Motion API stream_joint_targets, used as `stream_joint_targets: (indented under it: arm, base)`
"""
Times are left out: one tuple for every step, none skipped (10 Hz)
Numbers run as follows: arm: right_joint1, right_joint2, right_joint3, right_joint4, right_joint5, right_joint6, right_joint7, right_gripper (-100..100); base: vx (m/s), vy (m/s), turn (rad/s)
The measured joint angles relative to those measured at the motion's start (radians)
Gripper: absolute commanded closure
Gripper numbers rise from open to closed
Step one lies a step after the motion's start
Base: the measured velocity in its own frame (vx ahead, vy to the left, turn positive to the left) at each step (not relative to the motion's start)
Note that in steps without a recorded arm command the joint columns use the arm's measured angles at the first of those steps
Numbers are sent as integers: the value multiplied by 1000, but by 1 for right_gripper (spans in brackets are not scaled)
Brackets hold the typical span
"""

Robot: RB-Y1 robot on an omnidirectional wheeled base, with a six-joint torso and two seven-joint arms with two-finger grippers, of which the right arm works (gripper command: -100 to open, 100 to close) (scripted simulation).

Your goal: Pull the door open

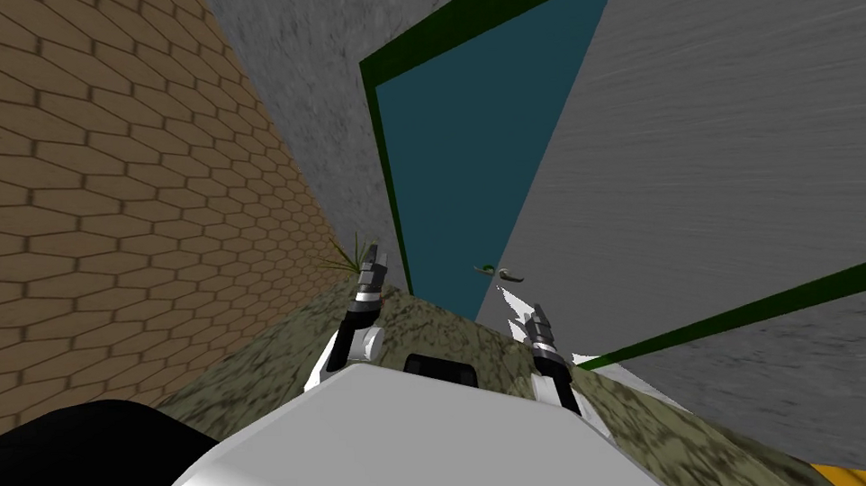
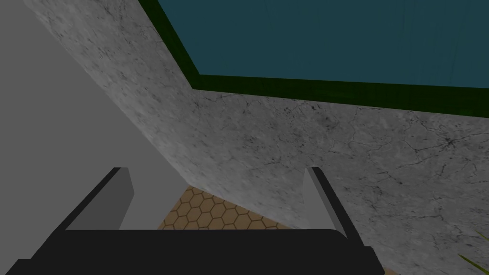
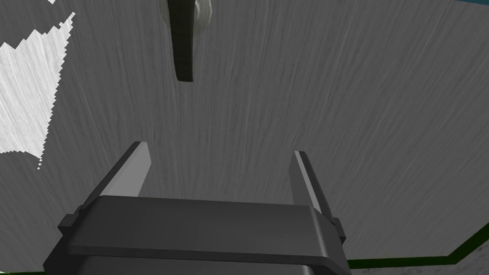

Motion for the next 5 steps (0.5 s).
stream_joint_targets:
  arm:
    - [-8,-2,-5,31,0,-10,-3,-100]
    - [-15,-5,-10,54,1,-17,-6,-100]
    - [-28,-9,-16,89,1,-25,-10,-100]
    - [-40,-12,-23,124,2,-32,-14,-100]
    - [-48,-16,-28,151,3,-38,-20,-100]
  base:
    - [84,1,37]
    - [97,-17,50]
    - [145,-4,65]
    - [149,-4,49]
    - [132,-24,59]
